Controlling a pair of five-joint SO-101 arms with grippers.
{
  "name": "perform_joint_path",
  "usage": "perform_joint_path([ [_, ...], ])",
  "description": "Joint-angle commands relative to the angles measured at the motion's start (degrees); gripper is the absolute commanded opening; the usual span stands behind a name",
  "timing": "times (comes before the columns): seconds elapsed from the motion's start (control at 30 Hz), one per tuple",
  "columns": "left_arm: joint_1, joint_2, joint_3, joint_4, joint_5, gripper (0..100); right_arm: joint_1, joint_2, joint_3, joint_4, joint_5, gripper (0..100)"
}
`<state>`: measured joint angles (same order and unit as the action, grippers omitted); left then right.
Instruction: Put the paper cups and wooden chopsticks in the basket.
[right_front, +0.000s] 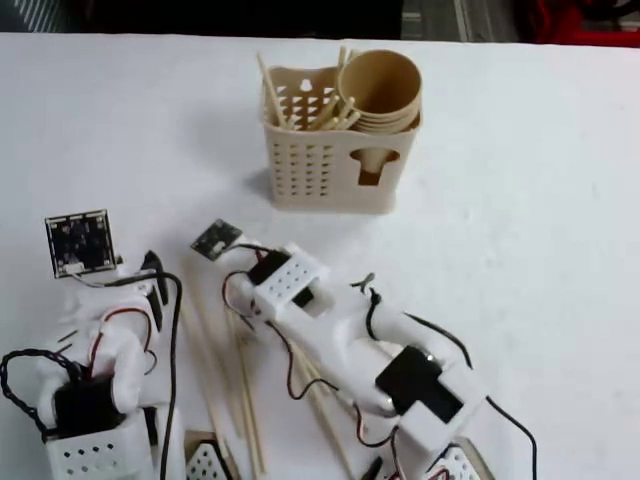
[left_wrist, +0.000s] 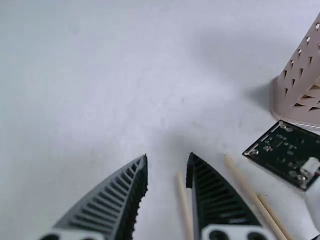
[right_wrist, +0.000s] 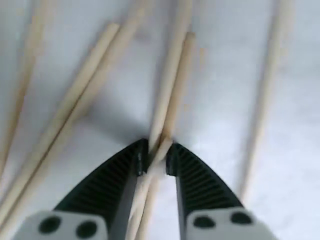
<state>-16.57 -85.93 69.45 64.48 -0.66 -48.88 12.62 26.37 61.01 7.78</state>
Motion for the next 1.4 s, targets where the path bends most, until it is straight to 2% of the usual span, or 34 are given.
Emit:
perform_joint_path([
  [0.0, -0.31, -0.66, -0.35, -1.23, -0.35, 14, 2.07, -1.71, -2.73, 2.95, 2.9, 1.8],
  [0.13, -0.31, -0.66, -0.35, -1.23, -0.35, 14, 4.79, -9.45, -4.48, 5.76, 3.96, 1.8],
  [0.43, -0.31, -0.66, -0.35, -1.05, -0.35, 14, 5.05, -22.81, -4.4, 7.52, 4.04, 1.7],
  [0.53, -0.31, -0.66, -0.35, -1.14, -0.35, 14, 4.62, -22.55, -4.13, 7.08, 4.04, 1.7],
  [0.77, -0.31, -0.66, -0.35, -1.05, -0.35, 14, 2.51, -17.98, -0.7, -6.55, 3.78, 1.9],
  [0.97, -0.31, -0.66, -0.35, -1.23, -0.35, 14, 2.42, -18.15, -0.53, -1.8, 3.43, 19.0],
  [1.1, -0.31, -0.66, -0.35, -1.23, -0.35, 14, 0.92, -18.68, 0.0, 2.42, 3.43, 19.1],
  [1.37, -0.31, -0.66, -0.35, -1.23, -0.35, 14, -1.27, -11.65, 3.87, 1.63, -0.88, 19.3],
])
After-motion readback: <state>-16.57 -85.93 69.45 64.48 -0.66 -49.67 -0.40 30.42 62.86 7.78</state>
